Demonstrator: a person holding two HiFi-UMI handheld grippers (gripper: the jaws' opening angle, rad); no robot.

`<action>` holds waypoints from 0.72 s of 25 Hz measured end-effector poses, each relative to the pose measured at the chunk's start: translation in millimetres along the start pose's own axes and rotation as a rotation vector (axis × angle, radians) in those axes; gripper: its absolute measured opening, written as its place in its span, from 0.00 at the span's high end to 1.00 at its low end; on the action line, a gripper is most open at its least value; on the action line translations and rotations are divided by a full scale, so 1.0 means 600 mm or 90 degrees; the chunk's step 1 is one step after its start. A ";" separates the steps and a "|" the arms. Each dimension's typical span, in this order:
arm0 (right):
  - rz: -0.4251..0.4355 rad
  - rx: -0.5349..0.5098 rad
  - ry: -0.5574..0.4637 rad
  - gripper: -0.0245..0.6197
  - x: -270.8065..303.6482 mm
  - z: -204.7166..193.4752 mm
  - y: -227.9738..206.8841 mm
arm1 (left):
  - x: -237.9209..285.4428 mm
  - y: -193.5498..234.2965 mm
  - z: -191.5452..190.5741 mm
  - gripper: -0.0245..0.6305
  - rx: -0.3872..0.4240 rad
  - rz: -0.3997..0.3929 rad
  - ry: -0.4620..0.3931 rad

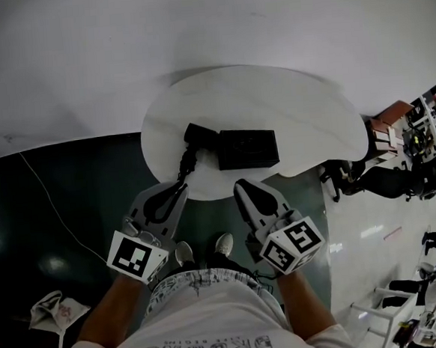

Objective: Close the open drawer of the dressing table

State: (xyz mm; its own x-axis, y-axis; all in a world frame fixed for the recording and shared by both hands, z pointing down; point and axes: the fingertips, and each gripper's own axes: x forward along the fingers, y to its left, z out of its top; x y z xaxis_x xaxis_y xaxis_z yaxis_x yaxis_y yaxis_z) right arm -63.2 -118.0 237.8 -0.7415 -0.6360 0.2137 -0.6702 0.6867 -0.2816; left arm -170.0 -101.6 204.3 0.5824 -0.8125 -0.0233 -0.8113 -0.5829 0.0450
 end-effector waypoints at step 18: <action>0.038 -0.011 -0.025 0.95 -0.001 0.020 0.051 | -0.018 -0.001 -0.006 0.91 -0.014 -0.002 -0.001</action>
State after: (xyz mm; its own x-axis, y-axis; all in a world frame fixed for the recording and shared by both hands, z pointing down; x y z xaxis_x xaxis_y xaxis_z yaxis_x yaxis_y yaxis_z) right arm -82.7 -100.8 217.8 -0.7780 -0.6075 0.1599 -0.6261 0.7290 -0.2768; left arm -175.4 -92.7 208.2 0.5847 -0.8109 -0.0247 -0.8083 -0.5849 0.0670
